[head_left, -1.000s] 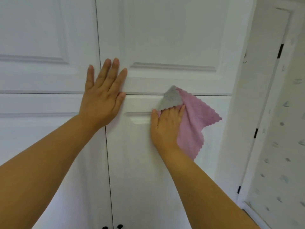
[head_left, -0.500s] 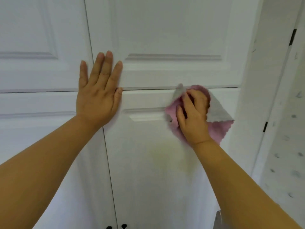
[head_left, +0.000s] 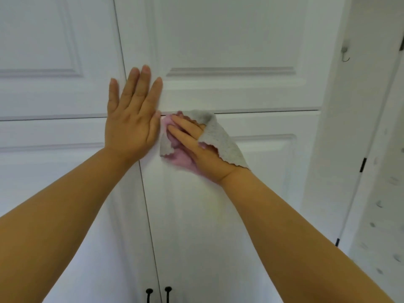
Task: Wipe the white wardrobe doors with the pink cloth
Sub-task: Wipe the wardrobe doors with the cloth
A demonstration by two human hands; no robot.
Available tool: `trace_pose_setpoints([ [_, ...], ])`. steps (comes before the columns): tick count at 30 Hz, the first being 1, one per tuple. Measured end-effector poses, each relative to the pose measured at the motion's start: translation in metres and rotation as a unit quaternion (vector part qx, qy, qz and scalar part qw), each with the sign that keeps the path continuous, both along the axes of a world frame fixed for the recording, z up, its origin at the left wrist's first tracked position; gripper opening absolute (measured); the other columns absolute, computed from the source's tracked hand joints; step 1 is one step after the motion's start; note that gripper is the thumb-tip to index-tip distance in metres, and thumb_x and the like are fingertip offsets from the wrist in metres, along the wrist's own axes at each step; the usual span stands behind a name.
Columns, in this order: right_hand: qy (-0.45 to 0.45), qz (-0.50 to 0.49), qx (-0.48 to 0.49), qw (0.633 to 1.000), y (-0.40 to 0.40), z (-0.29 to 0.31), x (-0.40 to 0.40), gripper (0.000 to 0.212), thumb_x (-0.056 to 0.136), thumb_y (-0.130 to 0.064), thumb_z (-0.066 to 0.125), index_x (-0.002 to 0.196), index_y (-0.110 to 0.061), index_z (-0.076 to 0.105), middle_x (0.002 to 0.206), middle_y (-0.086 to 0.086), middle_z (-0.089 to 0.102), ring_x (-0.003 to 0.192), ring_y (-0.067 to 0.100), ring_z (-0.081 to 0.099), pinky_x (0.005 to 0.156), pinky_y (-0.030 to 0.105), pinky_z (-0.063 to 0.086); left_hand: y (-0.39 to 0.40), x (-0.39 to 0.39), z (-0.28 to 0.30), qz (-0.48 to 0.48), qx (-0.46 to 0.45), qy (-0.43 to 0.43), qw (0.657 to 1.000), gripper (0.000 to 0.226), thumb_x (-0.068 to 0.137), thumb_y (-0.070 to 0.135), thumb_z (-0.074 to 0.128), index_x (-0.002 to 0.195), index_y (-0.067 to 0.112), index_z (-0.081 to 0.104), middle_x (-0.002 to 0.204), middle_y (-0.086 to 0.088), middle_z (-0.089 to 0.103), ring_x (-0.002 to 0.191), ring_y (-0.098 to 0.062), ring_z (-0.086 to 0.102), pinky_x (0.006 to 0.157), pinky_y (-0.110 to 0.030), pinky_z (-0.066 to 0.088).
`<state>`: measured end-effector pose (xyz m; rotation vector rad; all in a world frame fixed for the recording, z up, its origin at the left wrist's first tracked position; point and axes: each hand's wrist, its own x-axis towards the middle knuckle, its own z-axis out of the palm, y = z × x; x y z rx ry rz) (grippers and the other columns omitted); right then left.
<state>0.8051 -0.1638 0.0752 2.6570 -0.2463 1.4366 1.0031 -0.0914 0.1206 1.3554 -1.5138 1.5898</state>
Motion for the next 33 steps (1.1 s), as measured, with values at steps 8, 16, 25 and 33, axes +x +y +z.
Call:
trace_pose_setpoints([
  [8,-0.192,-0.192,0.061,0.960,-0.083,-0.034,-0.139,0.058,0.102,-0.009,0.052,0.155,-0.006,0.029,0.164,0.008,0.019,0.152,0.006,0.005,0.124,0.024,0.003,-0.013,-0.033,-0.030,-0.021,0.016,-0.020,0.999,0.059,0.101,0.021,0.034,0.156,0.004,0.023,0.163,-0.018,0.021,0.152,-0.030,0.015,0.121,-0.058,0.002],
  [16,-0.190,-0.345,-0.010,0.919,-0.081,-0.048,-0.112,0.064,0.106,-0.039,0.028,0.157,-0.001,0.020,0.165,0.018,0.017,0.153,0.034,0.012,0.124,0.050,0.005,-0.020,-0.036,-0.032,-0.015,0.028,-0.022,0.999,0.058,0.103,0.026,0.027,0.156,0.002,0.023,0.161,-0.020,0.024,0.151,-0.035,0.020,0.123,-0.051,0.001],
  [25,-0.185,-0.054,-0.011,0.981,-0.004,-0.038,0.045,0.061,0.103,-0.019,0.052,0.154,0.002,0.025,0.163,0.015,0.021,0.154,0.008,-0.004,0.126,0.032,0.008,0.005,-0.038,-0.026,-0.176,0.044,0.095,0.979,0.049,0.102,0.017,0.030,0.144,-0.003,0.044,0.155,-0.025,0.035,0.148,-0.033,0.028,0.125,-0.044,0.008],
  [33,-0.056,0.071,-0.037,0.995,-0.006,-0.047,0.046,0.064,0.094,-0.007,0.060,0.147,0.016,0.032,0.157,0.033,0.027,0.151,0.036,0.021,0.123,0.052,0.020,0.005,-0.032,-0.048,-0.107,0.031,0.164,0.980,0.060,0.102,0.029,0.028,0.153,-0.003,0.026,0.160,-0.029,0.019,0.150,-0.042,0.013,0.123,-0.048,0.000],
])
